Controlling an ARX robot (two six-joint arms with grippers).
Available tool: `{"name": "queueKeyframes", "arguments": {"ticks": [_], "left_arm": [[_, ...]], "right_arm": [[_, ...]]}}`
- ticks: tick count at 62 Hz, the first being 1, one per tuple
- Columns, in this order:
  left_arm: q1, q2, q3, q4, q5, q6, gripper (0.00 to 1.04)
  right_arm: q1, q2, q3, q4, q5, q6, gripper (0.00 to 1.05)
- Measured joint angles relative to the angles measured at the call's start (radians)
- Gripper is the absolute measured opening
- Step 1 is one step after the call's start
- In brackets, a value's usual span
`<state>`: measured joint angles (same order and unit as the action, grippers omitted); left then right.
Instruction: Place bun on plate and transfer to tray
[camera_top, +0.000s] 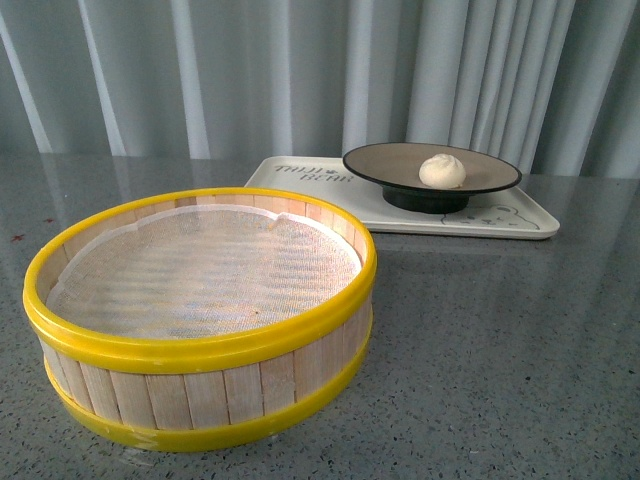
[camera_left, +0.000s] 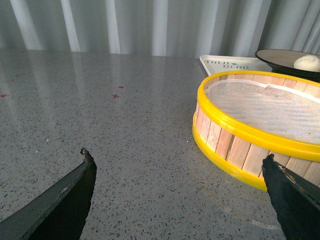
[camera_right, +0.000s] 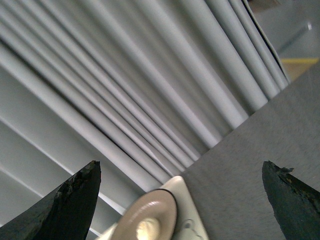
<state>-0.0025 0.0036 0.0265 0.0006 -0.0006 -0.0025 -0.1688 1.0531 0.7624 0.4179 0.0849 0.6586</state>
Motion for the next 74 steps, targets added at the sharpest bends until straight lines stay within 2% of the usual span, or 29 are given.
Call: {"name": "queueKeyframes", "arguments": {"ticks": [5, 6, 11, 18, 19, 23, 27, 35, 49, 54, 65, 70, 74], "left_arm": [[0.0, 0.0, 0.0, 0.0, 0.0, 0.0, 0.98], [0.0, 0.0, 0.0, 0.0, 0.0, 0.0, 0.98], [0.0, 0.0, 0.0, 0.0, 0.0, 0.0, 0.98], [0.0, 0.0, 0.0, 0.0, 0.0, 0.0, 0.98], [0.0, 0.0, 0.0, 0.0, 0.0, 0.0, 0.98], [0.0, 0.0, 0.0, 0.0, 0.0, 0.0, 0.98], [0.0, 0.0, 0.0, 0.0, 0.0, 0.0, 0.98], [0.0, 0.0, 0.0, 0.0, 0.0, 0.0, 0.98], [0.0, 0.0, 0.0, 0.0, 0.0, 0.0, 0.98], [0.0, 0.0, 0.0, 0.0, 0.0, 0.0, 0.98], [0.0, 0.0, 0.0, 0.0, 0.0, 0.0, 0.98], [0.0, 0.0, 0.0, 0.0, 0.0, 0.0, 0.98], [0.0, 0.0, 0.0, 0.0, 0.0, 0.0, 0.98]], "right_arm": [[-0.004, -0.069, -0.135, 0.125, -0.007, -0.207, 0.96], [-0.012, -0.094, -0.189, 0.175, -0.019, -0.304, 0.96], [-0.055, -0.141, -0.346, 0.298, -0.042, -0.524, 0.96], [-0.138, -0.085, -0.507, 0.46, -0.069, -0.695, 0.96], [-0.154, -0.071, -0.523, 0.47, -0.096, -0.705, 0.95], [-0.203, -0.059, -0.56, 0.394, -0.327, -0.686, 0.82], [-0.187, -0.074, -0.602, 0.388, -0.405, -0.678, 0.71], [-0.101, -0.204, -0.664, 0.316, -0.342, -0.67, 0.41], [-0.015, -0.348, -0.712, 0.224, -0.259, -0.669, 0.02], [0.011, -0.372, -0.745, 0.247, -0.237, -0.669, 0.02], [0.054, -0.482, -0.757, 0.141, -0.191, -0.669, 0.02], [0.129, -0.547, -0.757, 0.082, -0.097, -0.668, 0.02], [0.158, -0.582, -0.758, 0.049, -0.094, -0.668, 0.02]]}}
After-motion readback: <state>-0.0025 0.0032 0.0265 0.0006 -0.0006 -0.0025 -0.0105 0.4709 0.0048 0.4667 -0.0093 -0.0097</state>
